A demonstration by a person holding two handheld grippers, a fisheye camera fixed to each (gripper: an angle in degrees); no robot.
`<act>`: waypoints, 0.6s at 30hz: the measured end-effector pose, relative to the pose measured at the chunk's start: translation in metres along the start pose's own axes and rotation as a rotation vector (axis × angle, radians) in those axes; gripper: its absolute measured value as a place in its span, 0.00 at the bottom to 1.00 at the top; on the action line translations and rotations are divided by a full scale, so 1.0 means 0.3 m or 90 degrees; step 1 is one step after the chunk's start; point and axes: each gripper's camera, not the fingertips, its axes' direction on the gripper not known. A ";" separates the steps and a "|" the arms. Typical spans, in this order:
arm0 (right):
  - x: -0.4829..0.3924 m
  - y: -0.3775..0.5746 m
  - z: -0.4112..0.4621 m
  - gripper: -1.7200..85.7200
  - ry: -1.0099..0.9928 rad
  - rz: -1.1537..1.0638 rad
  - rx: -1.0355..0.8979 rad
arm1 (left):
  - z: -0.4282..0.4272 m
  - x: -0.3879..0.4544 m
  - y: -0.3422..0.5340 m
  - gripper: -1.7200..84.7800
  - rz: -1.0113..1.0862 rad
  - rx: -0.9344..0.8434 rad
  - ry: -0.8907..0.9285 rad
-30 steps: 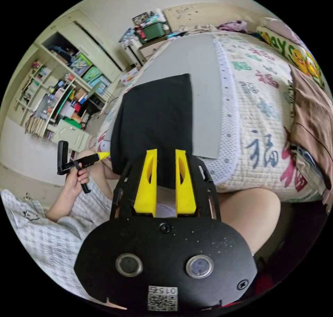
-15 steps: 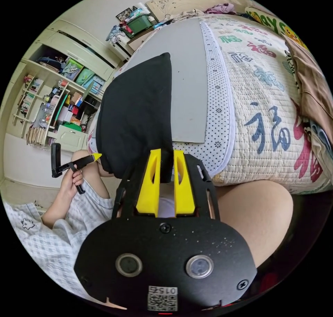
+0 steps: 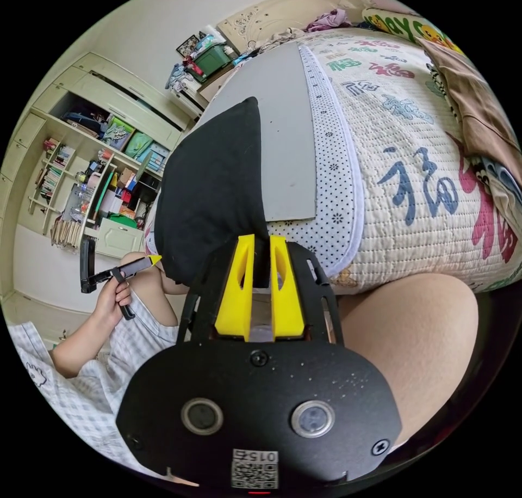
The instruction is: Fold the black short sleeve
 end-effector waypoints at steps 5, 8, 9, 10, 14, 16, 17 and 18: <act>0.021 0.013 0.002 0.07 -0.028 0.010 0.004 | -0.023 0.089 0.032 0.01 0.011 0.006 -0.066; 0.028 0.020 0.004 0.06 -0.033 0.012 0.007 | -0.024 0.108 0.045 0.01 -0.026 0.007 -0.068; 0.027 0.021 0.005 0.06 -0.031 0.011 0.007 | -0.024 0.109 0.048 0.01 -0.036 0.008 -0.066; 0.026 0.022 0.008 0.06 -0.026 0.012 0.008 | -0.022 0.114 0.055 0.01 -0.047 0.010 -0.066; 0.009 0.030 0.020 0.06 0.000 0.007 0.015 | -0.013 0.133 0.078 0.01 -0.052 0.013 -0.076; 0.005 0.031 0.022 0.06 0.004 0.002 0.015 | -0.016 0.138 0.085 0.01 -0.053 0.011 -0.081; 0.008 0.032 0.023 0.06 0.000 0.003 0.014 | -0.016 0.143 0.091 0.01 -0.048 0.010 -0.088; 0.011 0.032 0.023 0.06 -0.004 0.005 0.014 | -0.016 0.145 0.095 0.01 -0.045 0.010 -0.092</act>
